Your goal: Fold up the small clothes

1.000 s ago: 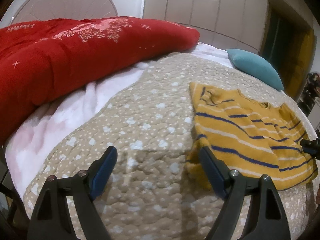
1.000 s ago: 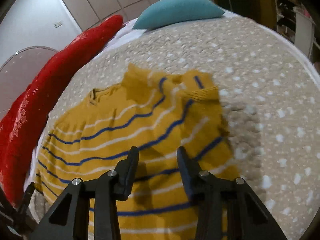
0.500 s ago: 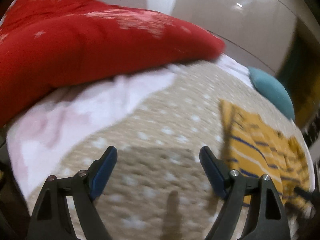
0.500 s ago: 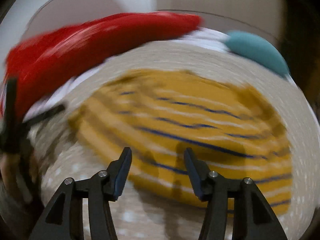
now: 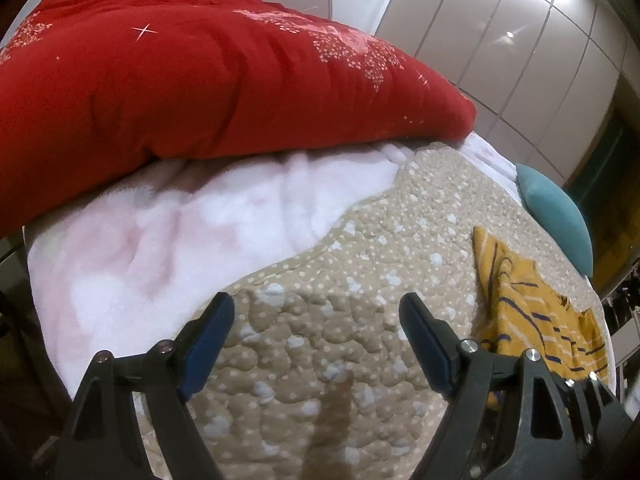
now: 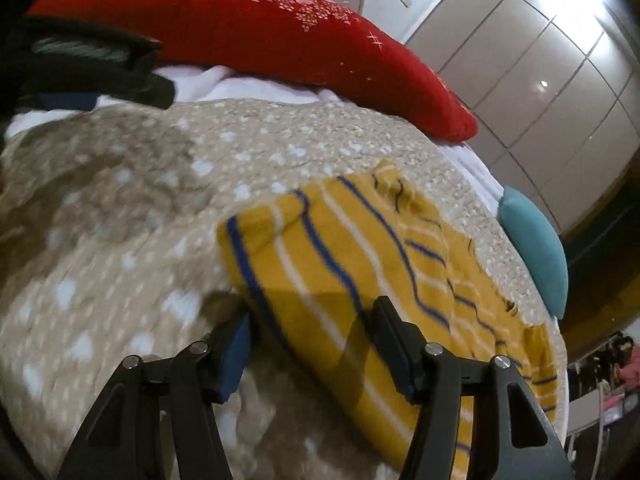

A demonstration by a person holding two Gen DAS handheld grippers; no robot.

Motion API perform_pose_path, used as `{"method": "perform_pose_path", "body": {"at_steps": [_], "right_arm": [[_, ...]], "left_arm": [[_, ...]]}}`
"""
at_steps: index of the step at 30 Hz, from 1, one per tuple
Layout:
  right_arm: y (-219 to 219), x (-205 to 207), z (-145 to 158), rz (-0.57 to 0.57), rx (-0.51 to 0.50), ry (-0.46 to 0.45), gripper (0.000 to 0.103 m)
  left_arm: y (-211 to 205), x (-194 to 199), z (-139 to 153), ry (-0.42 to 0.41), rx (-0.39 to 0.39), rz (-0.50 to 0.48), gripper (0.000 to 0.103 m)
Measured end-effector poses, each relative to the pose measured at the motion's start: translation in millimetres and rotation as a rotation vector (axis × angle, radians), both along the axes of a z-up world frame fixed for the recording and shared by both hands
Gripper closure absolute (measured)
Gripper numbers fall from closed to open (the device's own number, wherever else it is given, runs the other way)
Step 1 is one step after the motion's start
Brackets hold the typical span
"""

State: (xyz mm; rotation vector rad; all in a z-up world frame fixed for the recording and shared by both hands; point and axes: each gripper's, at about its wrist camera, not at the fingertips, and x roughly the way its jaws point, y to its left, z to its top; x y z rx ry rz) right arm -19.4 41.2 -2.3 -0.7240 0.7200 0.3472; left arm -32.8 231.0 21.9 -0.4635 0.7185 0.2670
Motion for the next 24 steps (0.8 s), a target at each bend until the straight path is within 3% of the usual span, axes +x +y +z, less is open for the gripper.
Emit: {"method": "perform_pose_path", "body": {"at_steps": [2,4,5,7,12,16,18,20,22,24], "right_arm": [[10.8,7.9,-5.3,0.003,-0.029,-0.006,0.052],[16.9,11.2,-8.9,0.011,-0.041,-0.008,0.064],[18.7,13.1,-9.1,0.014,-0.037,0.003,0.078],[19.2,13.8,-5.2,0.007,-0.018,0.008,0.087],[-28.1,37.0,45.1,-0.108,0.3,0.095,0.093],[-123.7,51.1,103.7,-0.266,0.632,0.081,0.095],[-199.8,45.8,121.7,-0.385,0.804,0.058,0.095],[-278.7,27.9,120.9,-0.519,0.942,0.033,0.095],[-340.1,6.7,103.4,-0.654,0.997,0.007,0.095],[-379.6,-3.0,78.3,-0.749,1.021,0.04,0.095]], "left_arm": [[0.0,-0.7,-0.4,0.002,-0.001,-0.002,0.02],[-0.3,-0.8,-1.1,0.005,0.003,-0.003,0.02],[0.2,-1.2,-1.5,0.006,0.003,-0.002,0.02],[0.1,-1.7,-1.5,0.005,0.0,0.002,0.02],[-11.8,-6.0,1.0,-0.022,0.011,-0.008,0.02],[-36.4,-10.0,8.3,-0.057,0.026,-0.07,0.019],[-53.3,-11.9,14.8,-0.067,0.032,-0.115,0.019],[-74.1,-12.1,22.8,-0.073,0.023,-0.186,0.019],[-96.5,-12.3,28.7,-0.074,0.022,-0.262,0.019],[-124.0,-10.8,33.2,-0.068,0.038,-0.341,0.018]]}}
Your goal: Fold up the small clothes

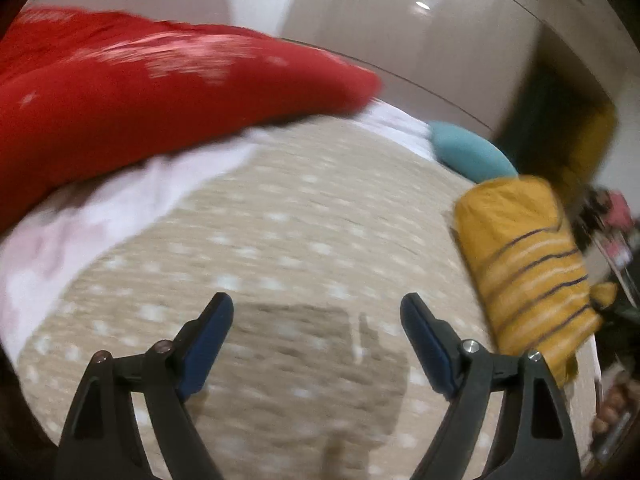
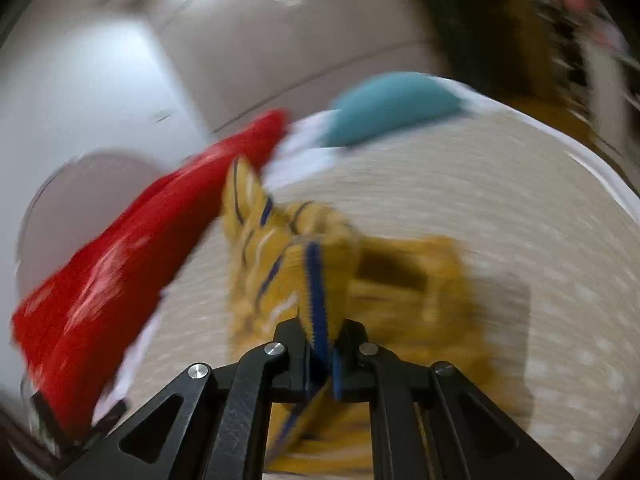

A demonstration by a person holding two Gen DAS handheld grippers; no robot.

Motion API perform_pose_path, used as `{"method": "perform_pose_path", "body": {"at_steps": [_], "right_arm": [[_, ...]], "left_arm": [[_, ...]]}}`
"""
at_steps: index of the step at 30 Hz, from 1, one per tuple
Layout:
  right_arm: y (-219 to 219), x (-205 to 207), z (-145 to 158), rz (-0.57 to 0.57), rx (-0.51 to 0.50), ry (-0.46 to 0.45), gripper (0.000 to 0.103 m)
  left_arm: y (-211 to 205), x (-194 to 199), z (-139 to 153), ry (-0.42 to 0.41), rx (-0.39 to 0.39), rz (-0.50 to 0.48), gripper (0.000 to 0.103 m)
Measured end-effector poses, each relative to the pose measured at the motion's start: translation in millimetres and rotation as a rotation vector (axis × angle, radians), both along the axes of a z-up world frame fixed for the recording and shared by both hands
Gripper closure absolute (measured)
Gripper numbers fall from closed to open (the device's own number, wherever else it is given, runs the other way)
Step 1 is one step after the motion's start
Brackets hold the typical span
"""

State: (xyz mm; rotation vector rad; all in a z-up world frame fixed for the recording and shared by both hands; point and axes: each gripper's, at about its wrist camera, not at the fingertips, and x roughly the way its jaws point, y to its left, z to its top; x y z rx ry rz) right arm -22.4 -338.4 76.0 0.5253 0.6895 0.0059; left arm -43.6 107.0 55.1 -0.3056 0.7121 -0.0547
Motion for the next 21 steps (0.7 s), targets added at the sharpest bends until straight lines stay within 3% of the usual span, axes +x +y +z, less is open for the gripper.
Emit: {"method": "perform_pose_path", "body": {"at_steps": [2,5,10,15,21], "right_arm": [[-29.8,-8.2,-35.0,-0.037,0.087,0.071,0.095],[-47.4,-15.3,-62.9,-0.027,0.212,0.078,0.095],[-40.0,-28.9,-60.9,0.021,0.197,0.035,0.095],[-47.9,-39.3,-63.4,0.048,0.25,0.008,0.095],[-55.5,-53.2,-77.5,0.073,0.258,0.006,0.095]], "left_arm": [[-32.4,4.7,2.0,0.015,0.031,-0.088,0.018],[-80.1,9.1,5.2,0.039,0.089,-0.197,0.018],[-144.9,12.9,15.3,0.041,0.163,-0.316,0.018],[-192.5,24.6,18.6,0.037,0.184,-0.389,0.018],[-228.3,41.9,-10.1,0.1,0.296,-0.428,0.018]]}}
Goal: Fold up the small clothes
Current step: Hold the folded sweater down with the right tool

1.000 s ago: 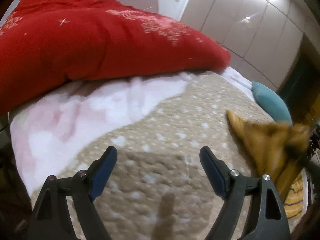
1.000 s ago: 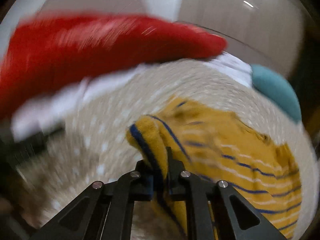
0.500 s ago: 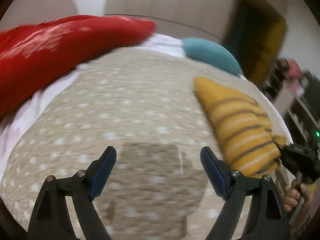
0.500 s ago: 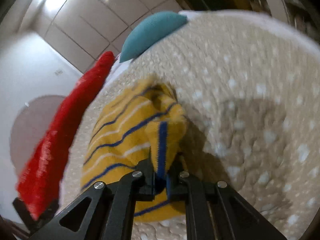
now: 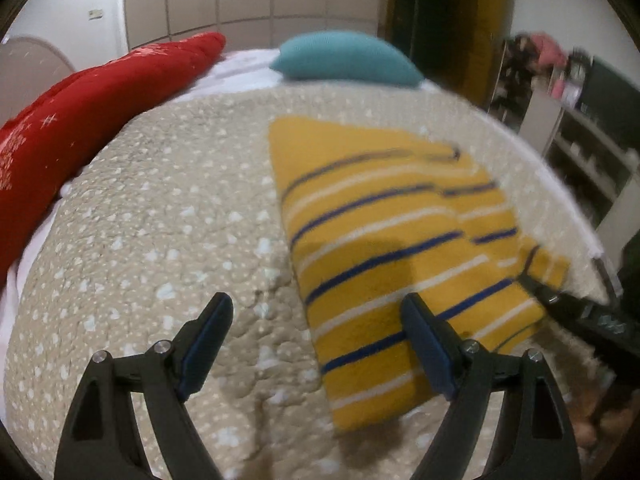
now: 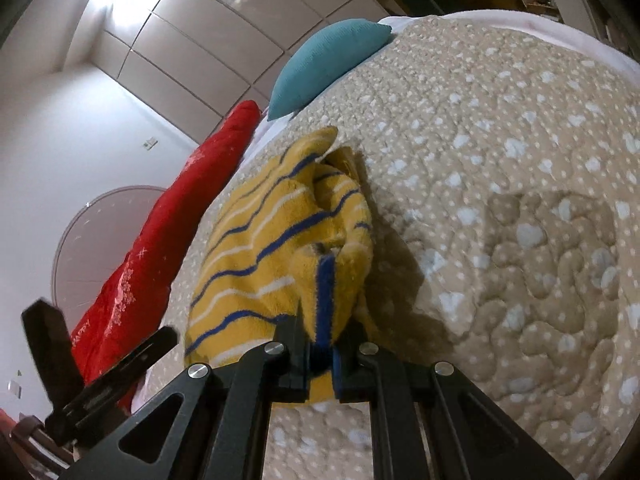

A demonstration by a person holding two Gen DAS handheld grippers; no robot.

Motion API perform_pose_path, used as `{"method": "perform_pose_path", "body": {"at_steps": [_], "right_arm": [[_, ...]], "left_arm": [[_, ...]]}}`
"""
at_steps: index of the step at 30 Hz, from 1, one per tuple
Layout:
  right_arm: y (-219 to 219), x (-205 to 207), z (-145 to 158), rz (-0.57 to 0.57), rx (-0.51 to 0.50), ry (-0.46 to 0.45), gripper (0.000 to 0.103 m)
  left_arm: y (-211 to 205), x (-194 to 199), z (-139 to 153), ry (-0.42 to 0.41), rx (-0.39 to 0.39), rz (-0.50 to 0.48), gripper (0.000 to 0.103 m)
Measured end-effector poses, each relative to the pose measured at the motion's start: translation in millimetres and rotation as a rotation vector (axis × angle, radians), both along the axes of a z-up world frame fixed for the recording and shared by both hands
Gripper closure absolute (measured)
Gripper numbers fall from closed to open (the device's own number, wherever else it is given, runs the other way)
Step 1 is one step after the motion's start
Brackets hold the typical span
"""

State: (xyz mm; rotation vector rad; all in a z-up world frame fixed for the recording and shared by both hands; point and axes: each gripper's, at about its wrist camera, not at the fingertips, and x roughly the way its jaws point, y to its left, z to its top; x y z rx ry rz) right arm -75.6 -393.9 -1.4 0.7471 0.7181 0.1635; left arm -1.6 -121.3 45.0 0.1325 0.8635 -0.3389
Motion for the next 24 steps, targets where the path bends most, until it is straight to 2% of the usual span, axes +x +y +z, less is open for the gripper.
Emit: {"method": "perform_pose_path", "body": {"at_steps": [3,12,24], "right_arm": [[-5.8,-3.6,-6.3,0.011,0.012,-0.001,0.094],[-14.3,-9.1,-20.7,0.003,0.055,-0.005,0.093],[-15.6,-16.2,-25.6,-0.004,0.091,-0.018,0.091]], "left_arm": [[-3.9,-4.2,-10.7,-0.01,0.05,-0.009,0.017],[-17.4,-30.5,-1.1,-0.14,0.222,-0.041,0.016],[-0.1,-46.0,10.2,-0.119,0.167,-0.004,0.017]]}}
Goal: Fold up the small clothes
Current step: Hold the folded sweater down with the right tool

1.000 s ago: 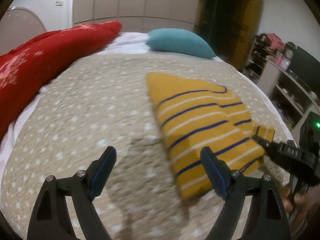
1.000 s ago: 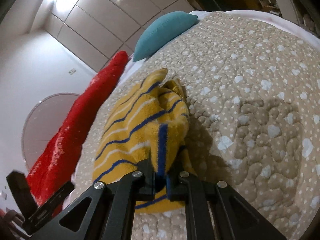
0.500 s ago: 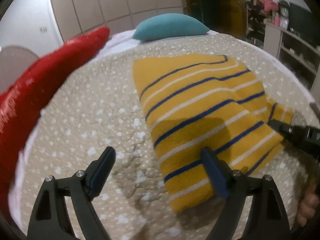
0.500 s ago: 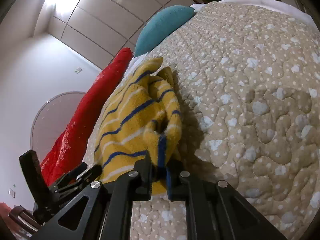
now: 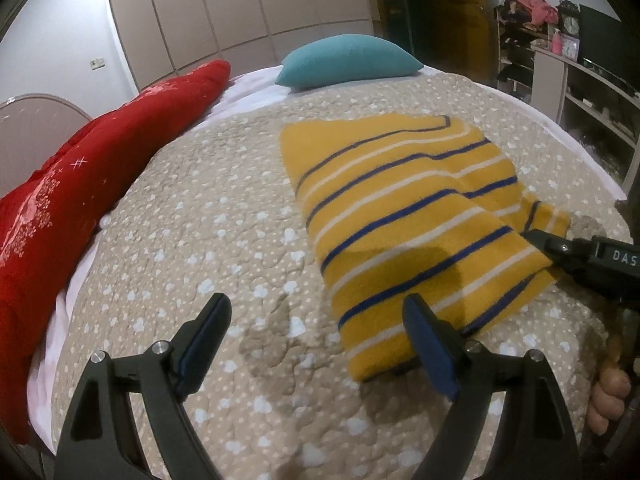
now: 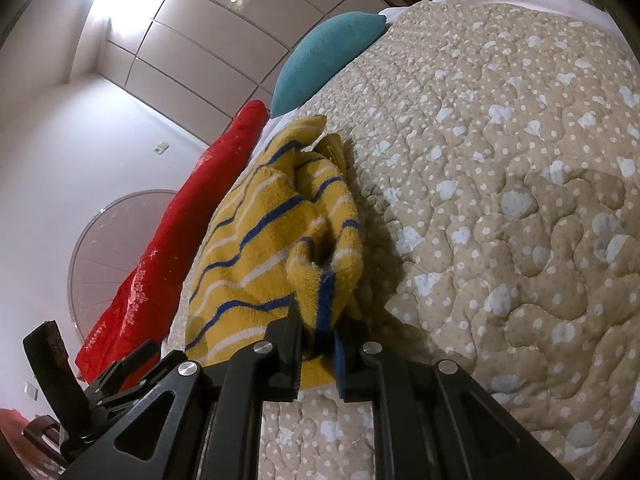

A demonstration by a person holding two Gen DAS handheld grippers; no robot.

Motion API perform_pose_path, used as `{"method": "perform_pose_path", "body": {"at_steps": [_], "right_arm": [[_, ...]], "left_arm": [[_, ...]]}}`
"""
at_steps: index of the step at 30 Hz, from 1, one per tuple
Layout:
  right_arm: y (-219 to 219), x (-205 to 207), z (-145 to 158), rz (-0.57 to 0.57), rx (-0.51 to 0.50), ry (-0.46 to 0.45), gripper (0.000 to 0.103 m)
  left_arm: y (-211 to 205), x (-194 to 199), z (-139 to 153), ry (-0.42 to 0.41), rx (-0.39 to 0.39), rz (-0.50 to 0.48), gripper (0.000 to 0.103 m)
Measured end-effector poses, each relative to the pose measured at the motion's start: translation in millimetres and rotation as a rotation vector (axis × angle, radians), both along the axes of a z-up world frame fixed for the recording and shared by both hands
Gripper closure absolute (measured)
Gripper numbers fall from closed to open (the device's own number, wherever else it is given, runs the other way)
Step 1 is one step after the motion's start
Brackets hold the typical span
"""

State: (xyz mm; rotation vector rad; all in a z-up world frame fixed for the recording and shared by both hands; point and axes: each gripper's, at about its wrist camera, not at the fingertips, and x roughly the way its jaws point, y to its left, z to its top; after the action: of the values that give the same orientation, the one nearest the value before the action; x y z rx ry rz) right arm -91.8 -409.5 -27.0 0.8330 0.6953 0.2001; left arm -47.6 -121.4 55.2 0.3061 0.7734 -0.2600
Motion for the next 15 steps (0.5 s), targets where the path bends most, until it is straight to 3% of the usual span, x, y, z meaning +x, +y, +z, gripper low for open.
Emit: {"method": "perform_pose_path", "body": {"at_steps": [15], "right_arm": [[2.9,-2.2,-0.6,-0.011,-0.005,-0.001,0.091]], "left_arm": [[17.7,-4.8,8.2,-0.02,-0.03,0.025,0.017]]}}
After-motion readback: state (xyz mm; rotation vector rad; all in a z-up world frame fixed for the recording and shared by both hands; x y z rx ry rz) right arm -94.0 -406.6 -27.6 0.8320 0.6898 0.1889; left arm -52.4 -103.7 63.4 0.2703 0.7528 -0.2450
